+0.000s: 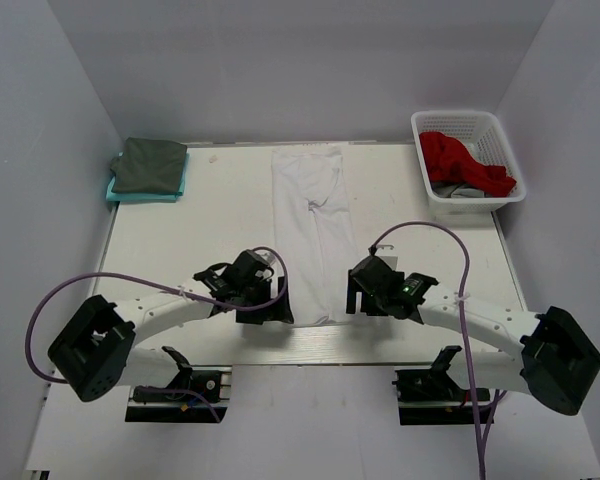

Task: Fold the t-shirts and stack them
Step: Grab the bottom of the folded rectangular tshirt with both arms

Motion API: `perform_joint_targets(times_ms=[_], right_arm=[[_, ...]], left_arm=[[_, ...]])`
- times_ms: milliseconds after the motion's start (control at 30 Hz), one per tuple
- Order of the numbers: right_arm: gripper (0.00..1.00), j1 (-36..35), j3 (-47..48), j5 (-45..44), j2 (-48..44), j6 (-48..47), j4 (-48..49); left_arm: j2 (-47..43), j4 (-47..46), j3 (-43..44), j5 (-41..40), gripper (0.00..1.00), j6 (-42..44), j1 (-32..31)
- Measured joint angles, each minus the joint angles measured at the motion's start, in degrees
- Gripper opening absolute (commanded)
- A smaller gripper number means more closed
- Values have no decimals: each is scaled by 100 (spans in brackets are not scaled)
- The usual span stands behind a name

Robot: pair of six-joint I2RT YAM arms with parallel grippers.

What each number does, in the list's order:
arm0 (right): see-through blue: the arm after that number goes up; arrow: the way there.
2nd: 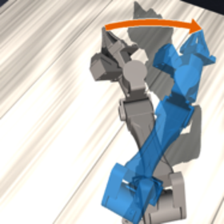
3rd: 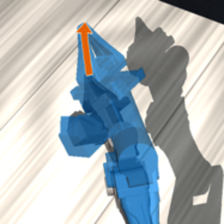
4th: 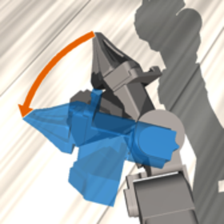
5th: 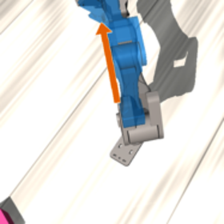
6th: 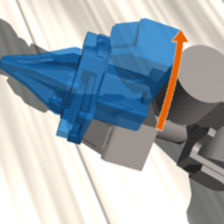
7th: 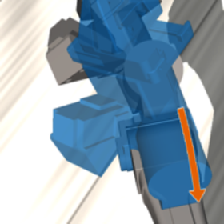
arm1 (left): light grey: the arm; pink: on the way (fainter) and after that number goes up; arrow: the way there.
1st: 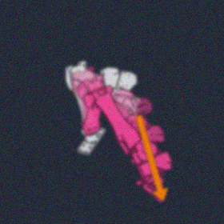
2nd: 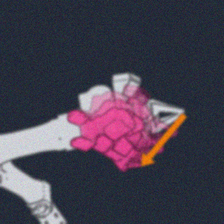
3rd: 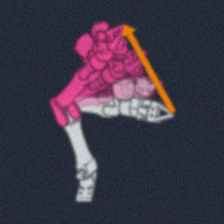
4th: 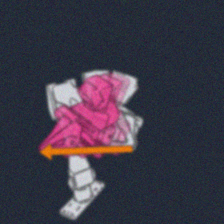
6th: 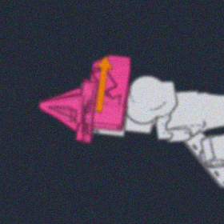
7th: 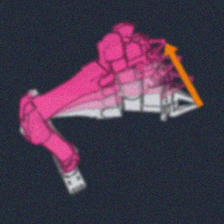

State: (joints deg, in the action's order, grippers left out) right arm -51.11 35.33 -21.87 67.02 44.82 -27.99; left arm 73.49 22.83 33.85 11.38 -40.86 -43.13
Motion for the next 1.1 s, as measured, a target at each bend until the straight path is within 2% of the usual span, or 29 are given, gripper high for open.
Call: perform_joint_targets(times_ms=[67, 233, 333, 533, 633, 733, 800, 867, 900, 1033, 1100], right_arm=[[90, 116, -72, 219, 17, -61, 179], [88, 398, -249, 675, 138, -195, 542], [64, 540, -367, 925, 138, -291, 715], [60, 656, -446, 1187, 199, -352, 857], [55, 684, -446, 1349, 258, -389, 938], [48, 688, -442, 1526, 310, -411, 1012], [47, 691, -448, 1657, 317, -409, 1021], [45, 691, -457, 1742, 317, -407, 1021], [45, 691, -459, 1762, 315, -404, 1016], [54, 691, -435, 1775, 313, -369, 960], [56, 688, -411, 1757, 308, -337, 881]], left_arm=[[116, -66, 66, 59, 97, 15, -107], [507, -94, 313, 42, 79, -11, -321], [651, -76, 396, -50, 66, -37, -393], [870, -98, 481, -94, 52, -101, -476], [977, -66, 538, -76, 45, -127, -511], [1069, -55, 568, -48, 33, -177, -549], [1113, -42, 575, -37, 33, -205, -557], [1126, -13, 592, -55, 23, -221, -564], [1141, 4, 599, -81, 21, -236, -568], [1193, 101, 667, -140, 0, -275, -586], [1237, 149, 721, -138, 0, -273, -592]])
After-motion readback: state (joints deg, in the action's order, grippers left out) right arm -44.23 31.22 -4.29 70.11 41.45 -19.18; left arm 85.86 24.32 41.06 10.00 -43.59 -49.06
